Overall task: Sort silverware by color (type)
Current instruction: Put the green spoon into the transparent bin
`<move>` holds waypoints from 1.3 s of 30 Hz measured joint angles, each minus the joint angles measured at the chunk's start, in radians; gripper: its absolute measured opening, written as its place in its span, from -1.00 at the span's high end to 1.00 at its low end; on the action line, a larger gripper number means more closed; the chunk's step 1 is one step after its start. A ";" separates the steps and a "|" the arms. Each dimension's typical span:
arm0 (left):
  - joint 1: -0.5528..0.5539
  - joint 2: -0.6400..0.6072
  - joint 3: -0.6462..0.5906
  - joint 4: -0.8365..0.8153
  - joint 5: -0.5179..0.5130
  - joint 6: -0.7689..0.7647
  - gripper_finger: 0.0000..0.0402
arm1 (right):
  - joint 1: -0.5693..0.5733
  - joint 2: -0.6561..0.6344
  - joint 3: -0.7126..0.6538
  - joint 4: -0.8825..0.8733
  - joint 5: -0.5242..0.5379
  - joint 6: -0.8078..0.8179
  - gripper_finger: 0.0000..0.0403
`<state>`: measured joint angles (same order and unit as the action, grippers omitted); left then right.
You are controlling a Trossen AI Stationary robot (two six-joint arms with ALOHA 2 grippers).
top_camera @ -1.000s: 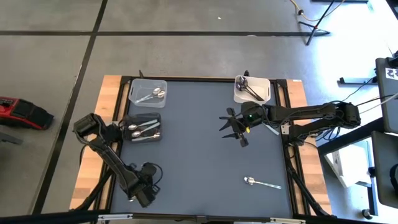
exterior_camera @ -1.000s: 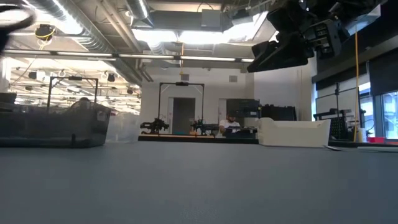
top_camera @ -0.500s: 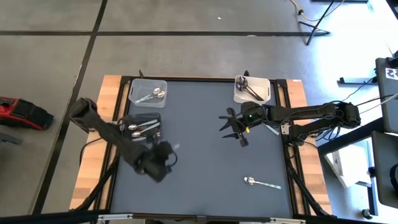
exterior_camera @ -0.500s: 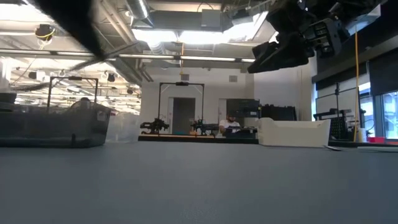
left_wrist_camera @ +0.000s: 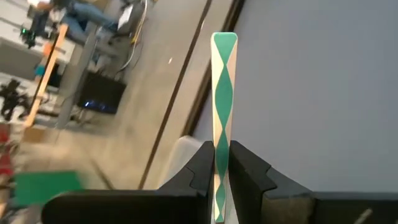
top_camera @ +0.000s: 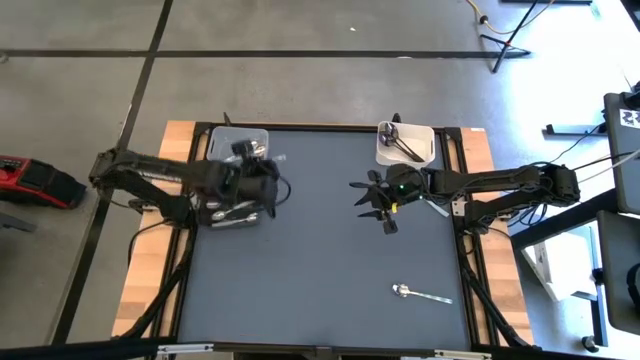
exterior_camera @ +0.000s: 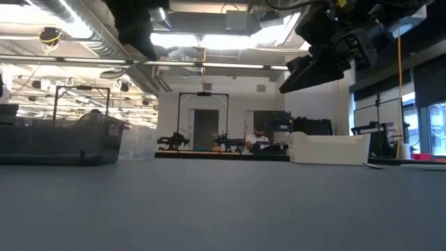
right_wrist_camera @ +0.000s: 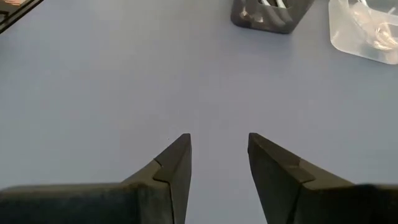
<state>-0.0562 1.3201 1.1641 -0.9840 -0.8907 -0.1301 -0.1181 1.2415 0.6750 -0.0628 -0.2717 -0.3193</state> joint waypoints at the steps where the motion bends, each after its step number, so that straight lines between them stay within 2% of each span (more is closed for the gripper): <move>1: 0.041 -0.006 0.000 0.001 0.016 0.039 0.84 | 0.000 0.000 0.000 0.000 0.001 0.002 0.27; 5: 0.182 -0.013 0.000 0.025 0.089 0.143 0.84 | 0.000 0.000 0.000 0.000 0.001 0.004 0.27; 11: 0.296 -0.017 0.000 0.053 0.144 0.294 0.84 | 0.000 0.000 0.000 0.000 0.002 0.004 0.27; 14: 0.392 -0.018 -0.030 0.087 0.182 0.372 0.84 | 0.000 0.000 0.000 0.006 0.002 0.004 0.27; 18: 0.557 -0.016 -0.104 0.155 0.304 0.460 0.84 | 0.000 0.000 0.000 0.013 0.003 0.004 0.27; 22: 0.663 -0.016 -0.193 0.275 0.418 0.535 0.84 | 0.000 0.000 0.000 0.012 0.003 0.008 0.27; 29: 0.763 -0.016 -0.314 0.396 0.478 0.612 0.84 | 0.000 0.000 0.000 0.009 0.002 0.009 0.27; 39: 0.805 -0.016 -0.388 0.406 0.493 0.610 0.84 | 0.000 0.000 0.000 0.009 0.002 0.009 0.27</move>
<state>0.7490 1.3045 0.7762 -0.5780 -0.3973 0.4804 -0.1181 1.2415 0.6750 -0.0540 -0.2695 -0.3103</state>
